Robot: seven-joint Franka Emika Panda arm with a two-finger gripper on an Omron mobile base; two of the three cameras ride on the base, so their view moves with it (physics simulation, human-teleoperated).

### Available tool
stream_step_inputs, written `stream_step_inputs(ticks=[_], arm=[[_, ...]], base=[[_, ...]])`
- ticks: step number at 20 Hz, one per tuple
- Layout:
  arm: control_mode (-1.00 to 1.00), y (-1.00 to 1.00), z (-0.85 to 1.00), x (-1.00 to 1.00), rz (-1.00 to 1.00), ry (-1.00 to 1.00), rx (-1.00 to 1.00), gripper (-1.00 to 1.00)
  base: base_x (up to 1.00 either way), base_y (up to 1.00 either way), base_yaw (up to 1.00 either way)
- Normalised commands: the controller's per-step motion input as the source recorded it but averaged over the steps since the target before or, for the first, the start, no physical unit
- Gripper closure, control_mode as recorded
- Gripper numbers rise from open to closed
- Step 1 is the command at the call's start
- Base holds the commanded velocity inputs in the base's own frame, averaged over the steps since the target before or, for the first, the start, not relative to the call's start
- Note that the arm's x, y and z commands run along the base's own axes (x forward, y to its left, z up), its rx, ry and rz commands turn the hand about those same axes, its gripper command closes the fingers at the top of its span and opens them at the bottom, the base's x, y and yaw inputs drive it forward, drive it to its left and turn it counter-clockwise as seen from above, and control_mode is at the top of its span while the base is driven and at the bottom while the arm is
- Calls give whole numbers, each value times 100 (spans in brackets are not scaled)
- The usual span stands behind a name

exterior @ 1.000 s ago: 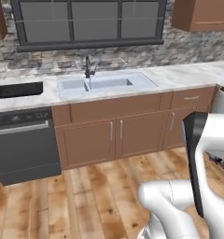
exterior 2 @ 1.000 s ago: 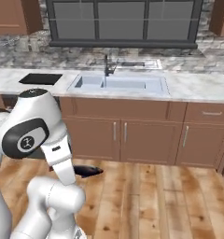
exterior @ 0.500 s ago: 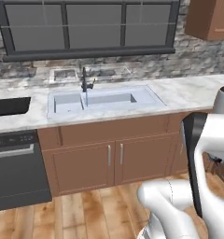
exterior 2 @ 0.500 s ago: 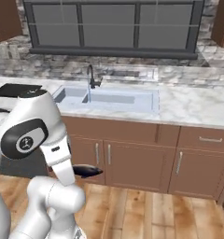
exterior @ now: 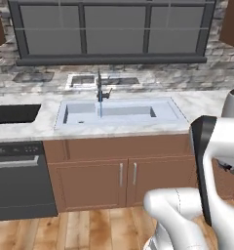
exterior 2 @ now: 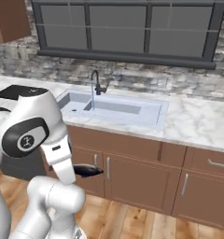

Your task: Take the fish out of the fridge, briefly rinse it in the sink, and place it on the tray next to the sink.

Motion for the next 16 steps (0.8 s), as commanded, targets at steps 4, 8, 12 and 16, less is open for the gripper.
stream_step_inputs(ticks=[4, 8, 12, 16], arm=[[100, 0, 0, 0, 0, 0, 0, 100], [100, 0, 0, 0, 0, 0, 0, 100], [100, 0, 0, 0, 0, 0, 0, 100], [100, 0, 0, 0, 0, 0, 0, 100]], base=[[0, -4, 21], [6, 0, 8], [91, 0, 12], [100, 0, 13]])
